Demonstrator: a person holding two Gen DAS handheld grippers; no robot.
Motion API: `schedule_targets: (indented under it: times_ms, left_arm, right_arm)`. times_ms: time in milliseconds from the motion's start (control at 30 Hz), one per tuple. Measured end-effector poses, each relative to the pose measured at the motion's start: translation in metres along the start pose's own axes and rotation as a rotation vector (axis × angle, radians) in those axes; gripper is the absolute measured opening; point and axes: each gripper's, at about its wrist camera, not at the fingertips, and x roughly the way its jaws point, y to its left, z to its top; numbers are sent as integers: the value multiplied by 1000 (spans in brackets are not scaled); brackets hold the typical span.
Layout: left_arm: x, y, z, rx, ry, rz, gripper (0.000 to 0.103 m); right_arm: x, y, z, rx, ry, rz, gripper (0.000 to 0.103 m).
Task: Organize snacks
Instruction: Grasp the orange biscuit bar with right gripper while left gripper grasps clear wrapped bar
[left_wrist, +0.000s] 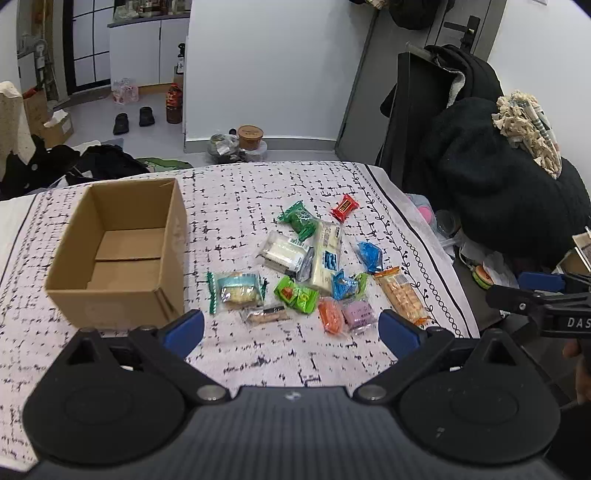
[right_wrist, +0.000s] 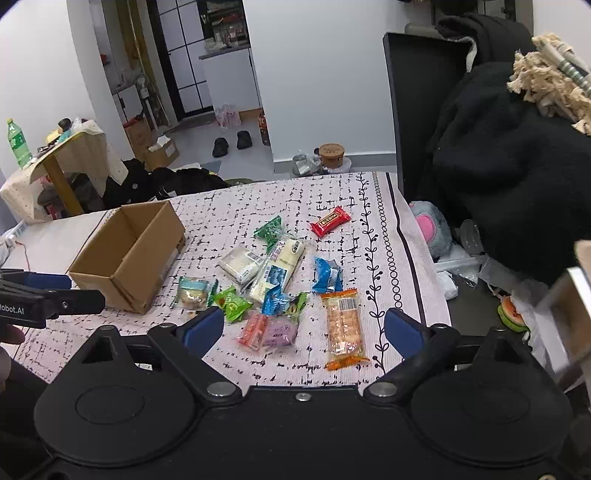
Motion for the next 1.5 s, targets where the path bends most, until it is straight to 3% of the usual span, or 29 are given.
schedule_targets:
  times_ms: [200,467,633,1000,1300,1500]
  left_arm:
    - [29,8,11,-12,22,-9,98]
    - [70,17,21,-58,68,-33,98]
    - [99,21,19,-69,108,-31,94]
    - [153,31,17,-103,182,56,89]
    - [191,35,1,-135,251,80,84]
    - [206,33,-5,-178,254,76,82]
  right_arm:
    - [26,-3,8,-15,43,-13,82]
    - [63,-9,8,-14,124,-40,81]
    - [88,-14,5,-14,175,-65,74]
    - [122,-28,-11,25,251,-105,69]
    - [148,-31,-24,17,251,-141,68]
    - [160,-21,-32,-9,199,-146,67]
